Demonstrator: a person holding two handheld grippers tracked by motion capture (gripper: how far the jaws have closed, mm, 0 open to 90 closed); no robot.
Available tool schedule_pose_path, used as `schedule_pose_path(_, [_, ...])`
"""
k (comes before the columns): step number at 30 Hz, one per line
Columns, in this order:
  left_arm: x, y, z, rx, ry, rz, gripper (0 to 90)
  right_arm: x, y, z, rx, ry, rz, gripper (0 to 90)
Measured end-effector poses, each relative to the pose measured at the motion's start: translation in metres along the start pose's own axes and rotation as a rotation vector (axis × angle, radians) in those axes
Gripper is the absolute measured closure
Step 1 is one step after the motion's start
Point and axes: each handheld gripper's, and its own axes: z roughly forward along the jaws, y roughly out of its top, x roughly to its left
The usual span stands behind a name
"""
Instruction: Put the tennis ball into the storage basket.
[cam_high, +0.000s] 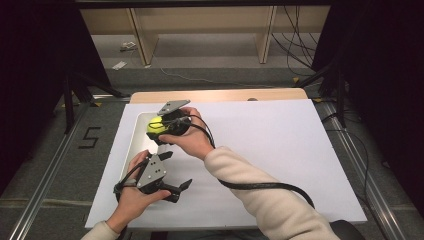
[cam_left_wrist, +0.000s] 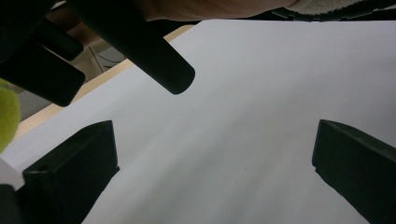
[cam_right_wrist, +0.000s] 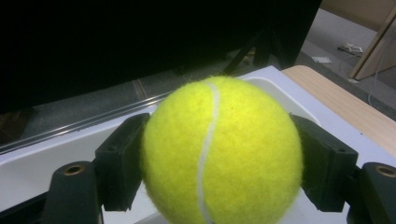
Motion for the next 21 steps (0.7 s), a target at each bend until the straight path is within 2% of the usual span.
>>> schedule_pose_path(21, [0.0012, -0.0004, -0.0003, 0.000, 0.004, -0.003, 0.0, 0.0017, 0.0075, 0.0045, 0.012, 0.009, -0.005, 26.8])
